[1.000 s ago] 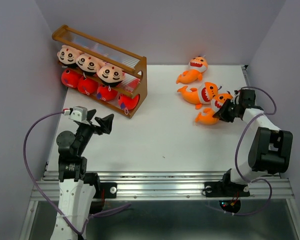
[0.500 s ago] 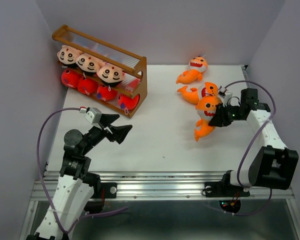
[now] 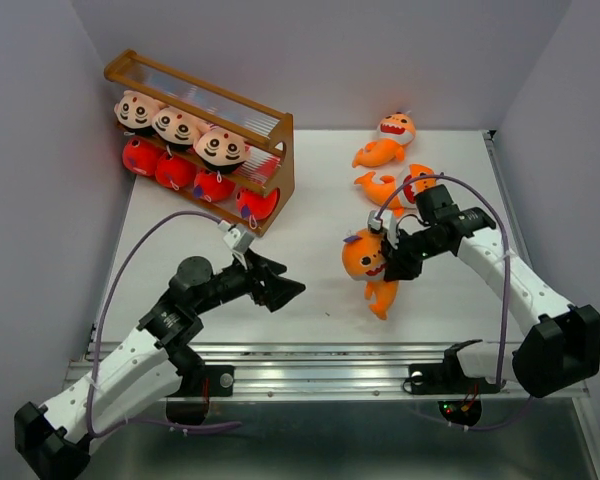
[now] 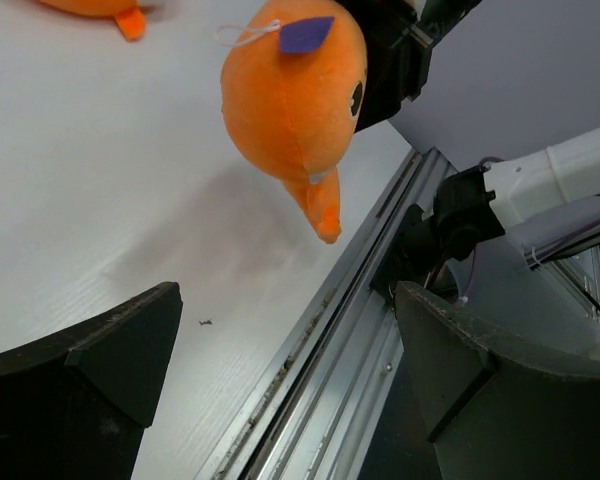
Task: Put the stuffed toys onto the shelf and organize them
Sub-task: Pass the stuffed toy from the right arm to the left
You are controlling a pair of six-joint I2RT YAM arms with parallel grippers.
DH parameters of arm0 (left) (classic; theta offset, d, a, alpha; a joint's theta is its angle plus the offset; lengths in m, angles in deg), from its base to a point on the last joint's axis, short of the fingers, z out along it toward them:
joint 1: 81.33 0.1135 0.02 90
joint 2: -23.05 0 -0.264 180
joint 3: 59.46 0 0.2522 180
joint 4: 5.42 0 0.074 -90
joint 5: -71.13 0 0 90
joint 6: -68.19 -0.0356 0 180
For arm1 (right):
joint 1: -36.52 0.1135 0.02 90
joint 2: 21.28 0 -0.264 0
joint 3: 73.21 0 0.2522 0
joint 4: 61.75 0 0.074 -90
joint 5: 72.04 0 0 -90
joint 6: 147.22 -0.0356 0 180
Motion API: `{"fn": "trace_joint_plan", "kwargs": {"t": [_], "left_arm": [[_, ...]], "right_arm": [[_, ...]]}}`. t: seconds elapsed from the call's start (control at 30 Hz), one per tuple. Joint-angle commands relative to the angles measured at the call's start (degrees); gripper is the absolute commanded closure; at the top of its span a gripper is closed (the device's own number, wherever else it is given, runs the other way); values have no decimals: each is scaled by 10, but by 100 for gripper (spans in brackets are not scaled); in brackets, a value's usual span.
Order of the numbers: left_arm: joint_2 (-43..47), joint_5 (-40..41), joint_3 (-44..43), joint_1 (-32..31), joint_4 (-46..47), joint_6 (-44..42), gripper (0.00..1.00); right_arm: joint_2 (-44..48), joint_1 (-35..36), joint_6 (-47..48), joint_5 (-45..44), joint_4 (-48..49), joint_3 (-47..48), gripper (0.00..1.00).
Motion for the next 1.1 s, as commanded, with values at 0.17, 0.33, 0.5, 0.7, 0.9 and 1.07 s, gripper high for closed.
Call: {"fn": "trace_joint_plan", "kwargs": {"t": [0.17,0.33,0.5,0.7,0.9,1.07], "left_arm": [[-56,91,23,-110,44,41,1],[-78,93,31,-135,62,46,1],[-93,92,45,-145,77,52,1],[-104,89,53,-152,96,60,1],[-120,86,54,-157,104,61,1],[-124,85,57,-159,110,62,1]], "right_arm": [[16,118,77,-82,-19,-18,99],[16,137,75,-110,-8,-37,99],[22,148,75,-116,-4,-46,99],[23,154,72,-120,0,-55,99],[22,159,66,-119,2,-59,99],[24,164,65,-120,2,-64,99]]}}
